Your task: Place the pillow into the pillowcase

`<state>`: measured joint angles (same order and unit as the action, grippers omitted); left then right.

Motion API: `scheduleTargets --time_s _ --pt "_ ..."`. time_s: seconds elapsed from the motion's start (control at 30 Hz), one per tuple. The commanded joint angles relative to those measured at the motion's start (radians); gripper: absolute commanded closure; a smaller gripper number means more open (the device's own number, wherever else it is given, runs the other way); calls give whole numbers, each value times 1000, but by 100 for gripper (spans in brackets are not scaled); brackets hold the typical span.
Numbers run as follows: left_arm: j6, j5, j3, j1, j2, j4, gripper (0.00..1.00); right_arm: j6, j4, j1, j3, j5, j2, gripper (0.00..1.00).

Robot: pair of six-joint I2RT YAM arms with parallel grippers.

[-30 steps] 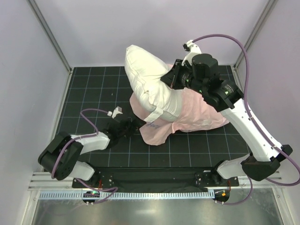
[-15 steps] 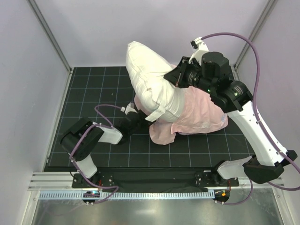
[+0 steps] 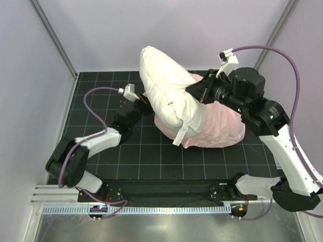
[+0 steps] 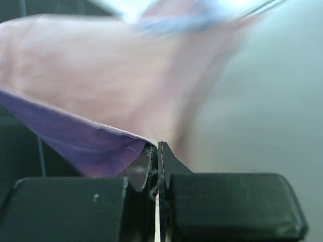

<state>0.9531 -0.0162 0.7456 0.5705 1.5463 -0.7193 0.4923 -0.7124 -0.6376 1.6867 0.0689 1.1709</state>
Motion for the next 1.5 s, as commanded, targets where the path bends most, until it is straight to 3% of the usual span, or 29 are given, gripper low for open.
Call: scheduleTargets --time_s 0.0,0.23,0.37,0.5,0.63,0.7,0.8,0.9,1.03,1.3,1.43,1.47 --pt "-132 45 49 -6 -222 110 100 -35 103 3 42 -64 -30 96" --pt "-235 113 289 -6 -503 429 100 -67 51 4 280 -98 61 96" --pt "-280 150 569 -6 -543 556 100 -78 16 6 475 -103 127 96" --pt "-290 196 835 -6 -485 664 100 -80 -4 6 533 -132 135 96" --pt "-271 252 1101 -6 -382 744 100 -69 30 6 420 -109 90 96" --pt "-235 298 1237 -6 -329 780 100 -60 74 7 254 6 43 96" --pt "-185 364 1358 -4 -232 796 99 -22 300 3 -12 245 6 96" --pt "-131 403 1414 26 -135 804 99 -9 482 -80 -224 313 7 96" --pt "-161 383 1521 97 -14 879 100 -142 499 -296 -269 269 111 96" --pt "-186 340 1635 106 63 1009 100 -211 570 -340 -335 324 110 96" --pt "-191 303 1637 80 55 1025 100 -242 483 -321 -308 105 41 96" --pt "-186 297 1638 77 60 1017 99 -242 464 -310 -277 -8 29 96"
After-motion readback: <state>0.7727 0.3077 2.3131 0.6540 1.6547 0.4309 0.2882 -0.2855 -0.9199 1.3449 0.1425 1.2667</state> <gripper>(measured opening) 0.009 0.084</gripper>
